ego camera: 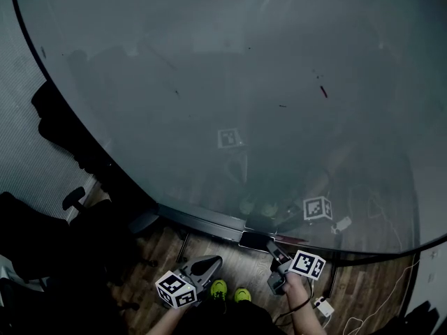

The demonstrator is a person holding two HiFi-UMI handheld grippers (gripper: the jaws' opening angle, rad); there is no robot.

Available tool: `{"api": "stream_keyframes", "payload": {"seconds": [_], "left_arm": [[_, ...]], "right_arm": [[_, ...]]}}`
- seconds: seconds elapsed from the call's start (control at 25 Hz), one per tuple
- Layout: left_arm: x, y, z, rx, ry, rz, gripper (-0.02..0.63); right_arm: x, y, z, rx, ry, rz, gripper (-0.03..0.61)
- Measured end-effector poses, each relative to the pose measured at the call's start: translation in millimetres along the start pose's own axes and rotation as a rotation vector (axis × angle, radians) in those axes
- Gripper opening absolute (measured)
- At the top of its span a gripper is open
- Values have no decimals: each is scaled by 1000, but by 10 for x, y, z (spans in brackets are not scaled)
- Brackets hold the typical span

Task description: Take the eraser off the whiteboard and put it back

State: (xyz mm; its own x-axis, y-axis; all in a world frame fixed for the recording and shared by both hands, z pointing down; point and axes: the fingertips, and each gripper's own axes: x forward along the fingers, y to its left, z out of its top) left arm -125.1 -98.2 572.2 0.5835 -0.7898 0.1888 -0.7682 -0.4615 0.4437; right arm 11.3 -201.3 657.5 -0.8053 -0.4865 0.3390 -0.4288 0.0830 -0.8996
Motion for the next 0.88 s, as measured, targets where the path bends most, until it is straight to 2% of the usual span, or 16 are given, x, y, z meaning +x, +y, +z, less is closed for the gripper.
{"api": "stream_keyframes", "payload": {"seconds": [0.48,0.88], "left_arm": [[-83,-3,-68,-7,19,17,6],[-122,9,-125,-12,42,19,6]], "right_arm": [[82,-281,-25,24,7,-35,167],[173,-386,-103,71,-6,-18,166]]}}
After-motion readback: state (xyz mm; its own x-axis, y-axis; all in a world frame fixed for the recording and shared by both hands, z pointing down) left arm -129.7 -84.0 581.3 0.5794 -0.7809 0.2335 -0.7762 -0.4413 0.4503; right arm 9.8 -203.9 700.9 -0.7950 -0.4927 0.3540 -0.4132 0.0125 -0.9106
